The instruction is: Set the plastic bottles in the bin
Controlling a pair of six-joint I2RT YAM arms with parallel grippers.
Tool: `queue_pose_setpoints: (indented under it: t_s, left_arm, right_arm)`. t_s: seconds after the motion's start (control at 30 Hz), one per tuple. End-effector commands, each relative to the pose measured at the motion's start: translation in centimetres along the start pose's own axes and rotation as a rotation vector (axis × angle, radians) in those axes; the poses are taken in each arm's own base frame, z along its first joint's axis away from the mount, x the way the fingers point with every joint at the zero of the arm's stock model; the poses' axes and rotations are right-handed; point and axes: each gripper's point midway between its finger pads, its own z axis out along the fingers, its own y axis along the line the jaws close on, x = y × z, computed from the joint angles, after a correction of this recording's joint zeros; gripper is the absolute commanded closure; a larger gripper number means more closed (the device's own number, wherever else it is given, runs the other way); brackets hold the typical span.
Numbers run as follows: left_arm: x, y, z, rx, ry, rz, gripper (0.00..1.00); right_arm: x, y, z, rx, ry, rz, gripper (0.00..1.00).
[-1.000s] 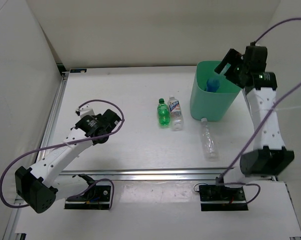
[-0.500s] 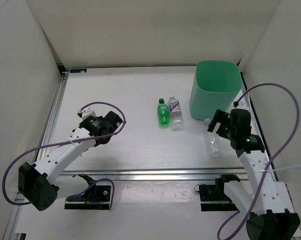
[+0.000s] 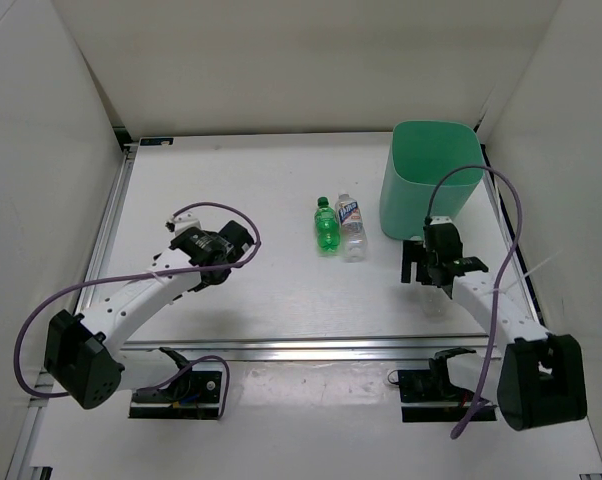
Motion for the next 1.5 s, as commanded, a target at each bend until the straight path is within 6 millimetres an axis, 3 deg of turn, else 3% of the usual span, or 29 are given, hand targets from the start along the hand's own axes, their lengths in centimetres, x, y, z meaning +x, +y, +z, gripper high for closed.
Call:
queue_pose_setpoints:
  t_s: [0.0,0.07,0.17,0.2,0.23,0.3,0.33,0.37,0.47,0.5,0.6,0.67,0.7,0.73,0.8,0.83,0.87,0.93,0.97,1.0,1.07,1.1,1.23,1.3,1.33,1.37,1.4,1.43,1.47]
  left_arm:
    - [-0.9,-0.1,-1.1,0.041,-0.018,-0.021,0.0]
    - [-0.6,0.5,-1.1,0.028,-0.013,-0.017,0.0]
    - [-0.3,1.0,-1.0,0.029,-0.013,-0.029,0.0]
    - [-0.2,1.2,-1.0,0.023,-0.01,-0.022,0.0]
    - [-0.1,1.4,-0.9,0.024,-0.011,-0.023,0.0]
    - [0.0,1.5,-0.9,0.026,-0.011,-0.036,0.0]
    - [0.3,1.6,-0.8,0.02,-0.009,-0.04,0.0]
    - [0.1,1.6,-0.7,0.016,-0.019,-0.05,0.0]
    - [0.1,1.8,-0.7,0.01,-0.016,-0.054,0.0]
    - [0.1,1.8,-0.7,0.01,-0.016,-0.054,0.0]
    - [0.1,1.8,-0.7,0.01,-0.016,-0.054,0.0]
    - [0.2,1.7,-0.6,0.003,-0.014,-0.046,0.0]
    - [0.2,1.7,-0.5,-0.006,-0.02,-0.04,0.0]
    - [0.2,1.7,-0.5,-0.007,-0.02,-0.04,0.0]
    - [0.3,1.6,-0.4,-0.013,-0.017,-0.032,0.0]
    - [0.1,1.7,-0.3,-0.017,-0.026,-0.032,0.0]
    - [-0.1,1.6,-0.5,-0.011,-0.028,-0.039,0.0]
    - [-0.2,1.4,-0.3,-0.013,-0.037,-0.021,0.0]
    - [-0.6,1.1,-0.5,-0.001,-0.042,-0.022,0.0]
    - [-0.9,0.8,-0.7,0.011,-0.047,-0.026,0.0]
    - [-1.4,0.2,-0.8,0.032,-0.057,-0.013,0.0]
    - [-1.9,-0.1,-1.0,0.039,-0.073,-0.027,0.0]
    - [-4.3,-1.8,-2.1,0.143,-0.139,-0.042,0.0]
    - [-6.0,-3.6,-3.1,0.244,-0.191,-0.05,0.0]
    - [-6.5,-4.4,-3.7,0.299,-0.199,-0.053,0.0]
    - [-7.6,-6.0,-4.3,0.361,-0.234,-0.067,0.0]
    - [-7.9,-6.6,-4.6,0.388,-0.237,-0.086,0.0]
    - [-8.3,-7.5,-5.0,0.419,-0.238,-0.106,0.0]
    - [-8.6,-8.6,-5.1,0.436,-0.24,-0.094,0.0]
  right_arm:
    - [-0.3,-1.4,1.6,0.109,-0.019,-0.037,0.05]
    - [0.7,-1.9,2.2,0.149,0.037,-0.022,0.09]
    - [1.9,-1.8,2.4,0.164,0.111,0.005,0.28]
    - [1.2,-1.7,2.2,0.173,0.106,0.007,0.42]
    - [1.1,-1.6,2.0,0.184,0.115,0.008,0.48]
    - [1.2,-1.5,1.0,0.215,0.144,0.035,0.59]
    - [-0.1,-0.8,0.1,0.21,0.109,0.045,0.65]
    - [0.1,-0.6,-0.9,0.215,0.121,0.041,0.65]
    - [-1.9,2.4,-4.2,0.136,0.029,0.072,0.74]
    - [-1.7,3.8,-5.6,0.097,0.026,0.05,0.75]
    - [-5.3,6.8,-10.3,-0.031,-0.098,0.103,0.75]
    - [-8.5,7.5,-13.2,-0.081,-0.203,0.134,0.76]
    - [-10.8,6.6,-14.4,-0.041,-0.285,0.148,0.76]
    - [-14.2,6.3,-16.9,-0.053,-0.393,0.18,0.76]
    - [-18.5,4.8,-18.0,0.015,-0.516,0.184,0.76]
    - [-21.8,4.3,-19.0,0.036,-0.617,0.152,0.76]
    - [-24.5,2.7,-19.8,0.063,-0.674,0.181,0.73]
    - [-27.9,2.2,-18.1,0.083,-0.682,0.177,0.71]
    - [-29.4,0.7,-17.5,0.112,-0.682,0.206,0.71]
    - [-31.9,0.7,-16.9,0.113,-0.688,0.234,0.68]
    - [-33.8,-0.2,-15.8,0.122,-0.665,0.253,0.67]
    - [-35.7,-0.1,-15.0,0.117,-0.675,0.272,0.63]
    - [-38.0,-0.4,-12.1,0.08,-0.654,0.301,0.46]
    - [-38.5,-0.6,-11.4,0.063,-0.64,0.316,0.26]
    - [-38.5,-1.2,-11.8,0.09,-0.642,0.352,0.07]
    - [-37.8,-1.1,-11.8,0.111,-0.618,0.359,0.0]
    - [-37.4,-1.5,-11.7,0.137,-0.604,0.36,0.0]
    - [-37.0,-0.8,-12.4,0.132,-0.607,0.351,0.0]
    - [-36.8,-1.3,-13.9,0.143,-0.631,0.363,0.0]
